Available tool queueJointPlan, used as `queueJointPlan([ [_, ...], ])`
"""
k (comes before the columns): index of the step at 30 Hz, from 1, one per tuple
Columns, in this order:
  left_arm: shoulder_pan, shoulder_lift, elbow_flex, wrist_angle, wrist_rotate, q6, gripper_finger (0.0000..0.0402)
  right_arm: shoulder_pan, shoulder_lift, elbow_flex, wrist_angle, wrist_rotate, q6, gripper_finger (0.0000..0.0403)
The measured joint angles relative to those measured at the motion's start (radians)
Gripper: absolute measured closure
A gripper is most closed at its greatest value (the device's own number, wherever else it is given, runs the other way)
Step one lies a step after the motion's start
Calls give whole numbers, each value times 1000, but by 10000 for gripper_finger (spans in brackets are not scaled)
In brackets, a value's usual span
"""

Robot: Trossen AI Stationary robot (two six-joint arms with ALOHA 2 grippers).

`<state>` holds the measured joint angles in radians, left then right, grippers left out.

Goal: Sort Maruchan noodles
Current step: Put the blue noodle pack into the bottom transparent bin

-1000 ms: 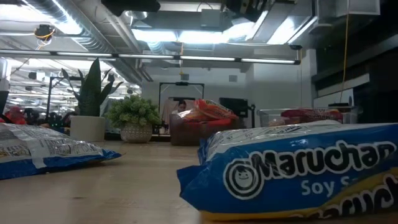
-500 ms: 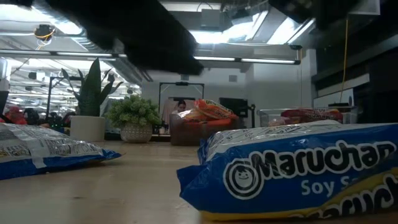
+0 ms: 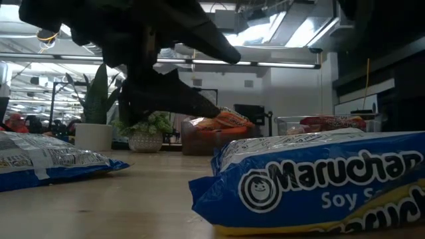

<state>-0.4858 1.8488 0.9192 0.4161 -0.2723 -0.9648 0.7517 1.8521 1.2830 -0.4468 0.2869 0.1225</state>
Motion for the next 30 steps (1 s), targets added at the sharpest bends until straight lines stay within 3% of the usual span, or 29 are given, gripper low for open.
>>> queueJointPlan([
  [5, -1, 0, 0, -1, 1, -2, 156, 29, 74, -9, -26, 18, -33, 32],
  [9, -2, 0, 0, -24, -15, -3, 156, 36, 118, -8, -28, 52, -102, 29],
  [14, 0, 0, 0, -39, -48, -3, 156, 26, 145, -10, -17, 192, -158, 29],
  [20, 2, 0, 0, -46, -77, 1, 156, -6, 180, -7, 39, 200, -180, 30],
  [24, 2, 20, 0, -78, -77, 5, 157, -9, 206, -3, 56, 241, -180, 58],
  [30, 2, 93, 0, -43, -12, -35, 157, -10, 227, -7, 107, 323, -183, 145],
])
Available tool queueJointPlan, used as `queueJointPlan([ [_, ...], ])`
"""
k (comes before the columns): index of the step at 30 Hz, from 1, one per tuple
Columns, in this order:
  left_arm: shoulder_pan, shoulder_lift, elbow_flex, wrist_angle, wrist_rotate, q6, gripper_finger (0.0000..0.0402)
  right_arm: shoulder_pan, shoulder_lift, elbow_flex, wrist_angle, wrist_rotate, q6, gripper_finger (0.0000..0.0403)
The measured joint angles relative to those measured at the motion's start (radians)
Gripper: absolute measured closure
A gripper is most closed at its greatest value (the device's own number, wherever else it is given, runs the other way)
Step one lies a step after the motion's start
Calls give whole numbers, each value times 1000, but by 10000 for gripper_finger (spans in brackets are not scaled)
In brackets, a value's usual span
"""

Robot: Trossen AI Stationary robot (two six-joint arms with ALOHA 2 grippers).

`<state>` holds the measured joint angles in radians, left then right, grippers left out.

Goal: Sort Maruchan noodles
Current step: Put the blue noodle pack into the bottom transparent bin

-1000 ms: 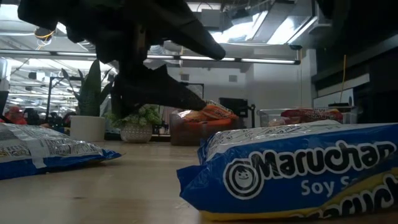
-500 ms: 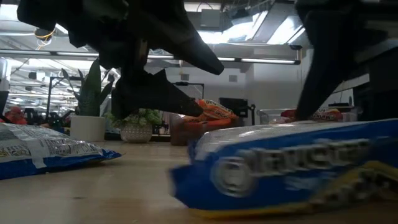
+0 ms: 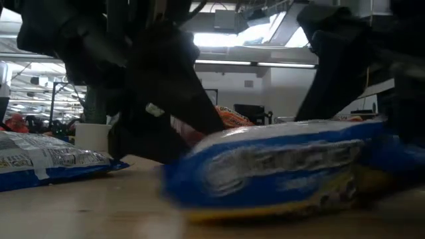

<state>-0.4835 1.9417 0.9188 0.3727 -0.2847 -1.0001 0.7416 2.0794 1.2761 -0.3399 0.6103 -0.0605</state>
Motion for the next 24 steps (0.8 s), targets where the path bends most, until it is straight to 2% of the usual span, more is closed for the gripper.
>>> queueJointPlan([
  [6, -3, 15, 0, 30, 24, -38, 157, -2, 2, 1, -4, 40, 26, 268],
  [9, -2, 14, 0, 44, 38, -41, 157, -2, -3, 2, -15, 37, 26, 329],
  [12, -3, 8, 0, 64, 63, -45, 157, -3, -15, 3, -39, -11, 36, 383],
  [18, -2, -72, -2, 78, 97, 21, 157, -4, -35, 19, -98, -109, 103, 388],
  [24, -5, -218, 1, 23, 126, 204, 157, -13, -41, 101, -196, -253, 134, 399],
])
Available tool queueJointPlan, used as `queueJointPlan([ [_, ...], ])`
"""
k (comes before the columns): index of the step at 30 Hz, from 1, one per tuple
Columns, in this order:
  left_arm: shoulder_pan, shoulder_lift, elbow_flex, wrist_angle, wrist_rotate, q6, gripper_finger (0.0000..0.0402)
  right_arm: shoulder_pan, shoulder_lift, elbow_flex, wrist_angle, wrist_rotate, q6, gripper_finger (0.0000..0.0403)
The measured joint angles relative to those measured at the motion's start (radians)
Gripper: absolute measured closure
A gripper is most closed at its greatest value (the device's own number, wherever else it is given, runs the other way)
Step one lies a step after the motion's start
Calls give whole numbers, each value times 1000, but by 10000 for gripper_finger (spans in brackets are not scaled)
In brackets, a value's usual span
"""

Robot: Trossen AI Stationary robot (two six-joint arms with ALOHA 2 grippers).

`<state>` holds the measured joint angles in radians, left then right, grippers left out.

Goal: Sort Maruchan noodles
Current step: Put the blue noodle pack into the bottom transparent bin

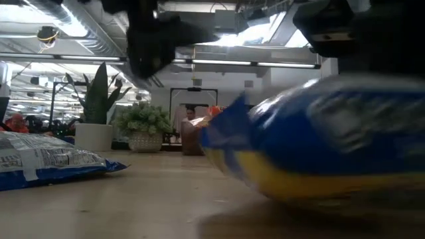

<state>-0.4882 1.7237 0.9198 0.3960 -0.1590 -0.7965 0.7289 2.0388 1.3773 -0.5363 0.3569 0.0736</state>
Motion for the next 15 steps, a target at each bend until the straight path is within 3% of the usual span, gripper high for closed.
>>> queueJointPlan([
  [10, -58, -157, -2, -128, -12, 340, 157, -103, -54, 77, -60, -392, 163, 401],
  [15, -96, -178, -1, -162, -28, 590, 157, -164, -138, 78, -85, -484, 184, 402],
])
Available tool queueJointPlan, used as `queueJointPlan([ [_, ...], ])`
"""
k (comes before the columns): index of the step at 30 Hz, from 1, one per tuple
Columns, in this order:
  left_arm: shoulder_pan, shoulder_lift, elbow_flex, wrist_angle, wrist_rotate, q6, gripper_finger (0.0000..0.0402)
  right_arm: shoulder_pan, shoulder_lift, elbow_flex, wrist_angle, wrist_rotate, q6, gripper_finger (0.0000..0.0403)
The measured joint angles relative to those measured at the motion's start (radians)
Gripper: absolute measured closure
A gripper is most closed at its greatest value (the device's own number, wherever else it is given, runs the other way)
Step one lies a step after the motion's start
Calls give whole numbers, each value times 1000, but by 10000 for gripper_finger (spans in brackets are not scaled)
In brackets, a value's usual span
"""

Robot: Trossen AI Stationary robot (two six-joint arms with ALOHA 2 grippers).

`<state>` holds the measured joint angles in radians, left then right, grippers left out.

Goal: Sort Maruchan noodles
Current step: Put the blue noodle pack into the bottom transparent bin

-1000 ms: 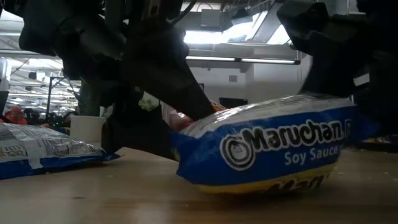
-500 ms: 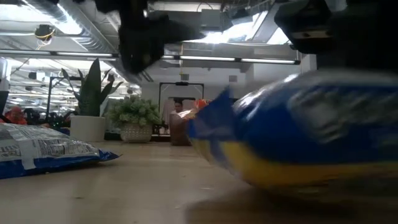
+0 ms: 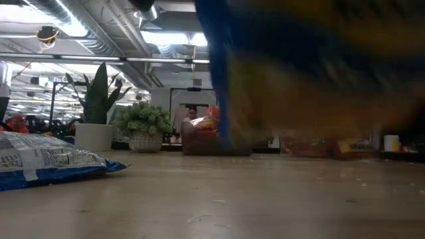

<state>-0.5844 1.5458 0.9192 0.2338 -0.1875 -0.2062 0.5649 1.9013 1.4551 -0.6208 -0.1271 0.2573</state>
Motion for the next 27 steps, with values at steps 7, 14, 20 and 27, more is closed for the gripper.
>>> queueJointPlan([
  [7, -52, 3, 0, -36, -188, 229, 157, -73, -123, 2, -16, -35, -21, 402],
  [14, -50, 7, 0, -41, -307, 245, 157, -134, -174, 2, -44, -65, -62, 403],
  [20, -24, 13, 0, -43, -300, 246, 156, -168, -169, 2, -39, -78, -111, 403],
  [27, -24, 13, 0, -47, -300, 317, 156, -226, -171, 2, -19, -129, -131, 403],
])
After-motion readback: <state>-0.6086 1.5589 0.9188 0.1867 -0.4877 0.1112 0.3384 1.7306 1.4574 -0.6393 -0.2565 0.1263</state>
